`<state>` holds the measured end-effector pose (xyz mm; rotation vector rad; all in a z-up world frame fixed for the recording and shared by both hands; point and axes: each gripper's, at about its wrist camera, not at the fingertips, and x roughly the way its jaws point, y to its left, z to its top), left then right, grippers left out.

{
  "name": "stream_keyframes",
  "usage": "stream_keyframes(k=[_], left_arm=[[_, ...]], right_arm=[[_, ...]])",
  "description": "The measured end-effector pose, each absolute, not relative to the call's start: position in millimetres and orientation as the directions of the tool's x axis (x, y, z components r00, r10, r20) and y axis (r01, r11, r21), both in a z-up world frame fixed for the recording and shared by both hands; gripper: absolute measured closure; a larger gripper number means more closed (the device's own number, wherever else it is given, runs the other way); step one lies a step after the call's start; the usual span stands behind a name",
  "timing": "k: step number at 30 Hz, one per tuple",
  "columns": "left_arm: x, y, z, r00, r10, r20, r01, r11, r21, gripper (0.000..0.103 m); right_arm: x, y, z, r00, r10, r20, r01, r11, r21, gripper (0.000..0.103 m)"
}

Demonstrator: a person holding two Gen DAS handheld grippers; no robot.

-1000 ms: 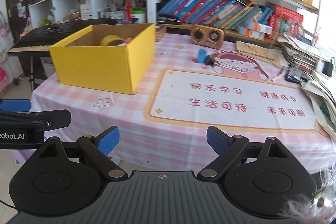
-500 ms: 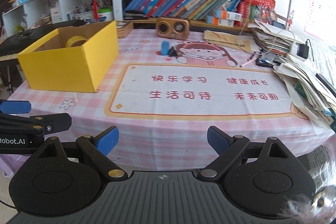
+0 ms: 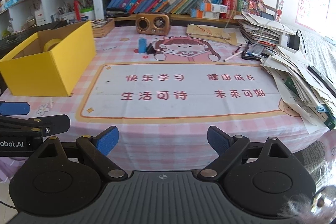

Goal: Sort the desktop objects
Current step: 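Move the left gripper to the blue item while the right approaches the black binder clip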

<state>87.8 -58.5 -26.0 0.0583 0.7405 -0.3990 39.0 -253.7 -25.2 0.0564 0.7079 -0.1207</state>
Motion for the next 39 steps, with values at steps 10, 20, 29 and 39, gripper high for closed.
stream_keyframes(k=[10, 20, 29, 39], left_arm=[[113, -90, -29, 0.655, -0.331, -0.68, 0.373, 0.923, -0.091, 0.005], [149, -123, -32, 0.658, -0.324, -0.679, 0.351, 0.93, -0.104, 0.005], [178, -141, -29, 0.686, -0.273, -0.675, 0.286, 0.953, -0.095, 0.005], [214, -146, -23, 0.715, -0.179, -0.676, 0.181, 0.981, -0.068, 0.005]], right_arm=[[68, -287, -28, 0.74, -0.09, -0.667, 0.132, 0.991, 0.012, 0.012], [110, -322, -28, 0.735, -0.078, -0.673, 0.107, 0.994, 0.002, 0.012], [153, -346, -28, 0.741, -0.025, -0.671, 0.048, 0.999, 0.016, 0.012], [200, -364, -32, 0.742, 0.048, -0.668, -0.025, 0.999, 0.044, 0.012]])
